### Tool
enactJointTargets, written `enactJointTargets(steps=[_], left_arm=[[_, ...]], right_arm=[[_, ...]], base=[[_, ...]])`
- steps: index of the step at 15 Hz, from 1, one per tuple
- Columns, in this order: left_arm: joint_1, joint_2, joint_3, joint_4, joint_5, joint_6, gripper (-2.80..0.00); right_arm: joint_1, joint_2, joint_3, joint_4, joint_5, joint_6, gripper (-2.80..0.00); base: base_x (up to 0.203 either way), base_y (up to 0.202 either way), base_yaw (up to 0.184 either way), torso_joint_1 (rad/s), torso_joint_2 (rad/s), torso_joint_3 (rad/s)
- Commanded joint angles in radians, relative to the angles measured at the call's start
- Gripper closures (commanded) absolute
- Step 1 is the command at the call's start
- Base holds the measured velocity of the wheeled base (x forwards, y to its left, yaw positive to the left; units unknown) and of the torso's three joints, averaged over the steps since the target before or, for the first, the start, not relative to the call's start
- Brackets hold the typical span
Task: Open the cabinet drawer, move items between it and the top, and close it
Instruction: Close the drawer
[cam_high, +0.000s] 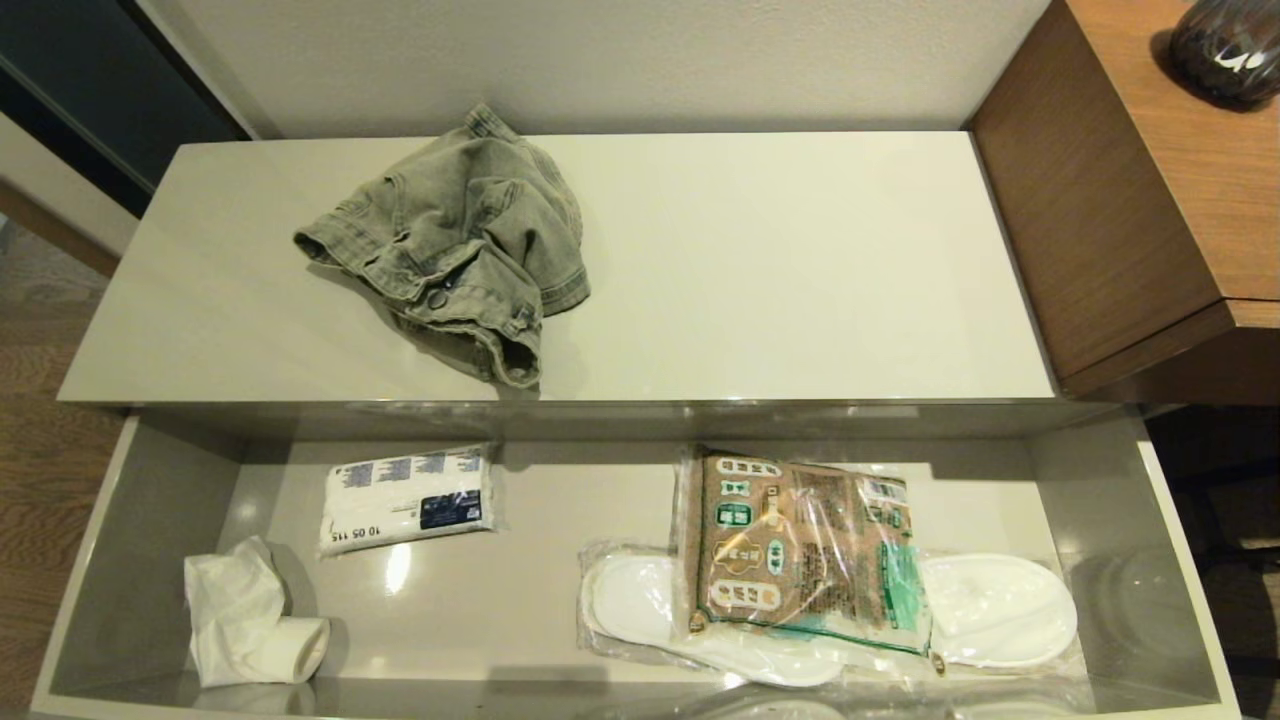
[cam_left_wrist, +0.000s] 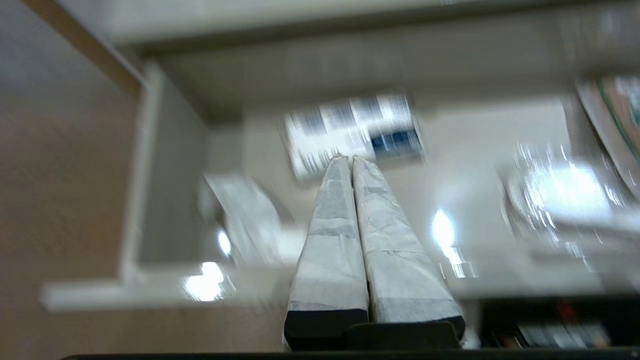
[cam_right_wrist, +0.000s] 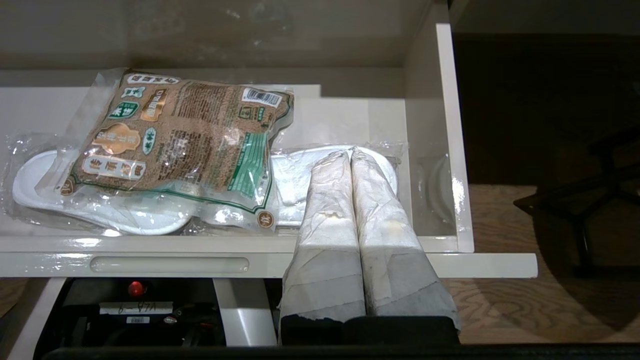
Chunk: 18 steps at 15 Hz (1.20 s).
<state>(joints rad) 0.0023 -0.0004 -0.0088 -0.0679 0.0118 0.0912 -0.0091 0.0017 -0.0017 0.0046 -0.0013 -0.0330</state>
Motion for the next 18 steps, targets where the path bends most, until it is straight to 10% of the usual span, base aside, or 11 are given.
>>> enactJointTargets(steps=[1,18], left_arm=[[0.001,0.002,0.009,0.086,-0.010,-0.035,0.00],[0.001,0.002,0.009,0.086,-0.010,-0.038,0.00]], right_arm=[[0.000,0.001,0.000,0.000,0.000,-0.001,0.00],[0.000,0.001,-0.026,0.084,0.014,-0.031,0.00]], base=[[0.000,0.000,0.000,0.000,0.00,0.000],[0.000,0.000,0.000,0.000,0.00,0.000]])
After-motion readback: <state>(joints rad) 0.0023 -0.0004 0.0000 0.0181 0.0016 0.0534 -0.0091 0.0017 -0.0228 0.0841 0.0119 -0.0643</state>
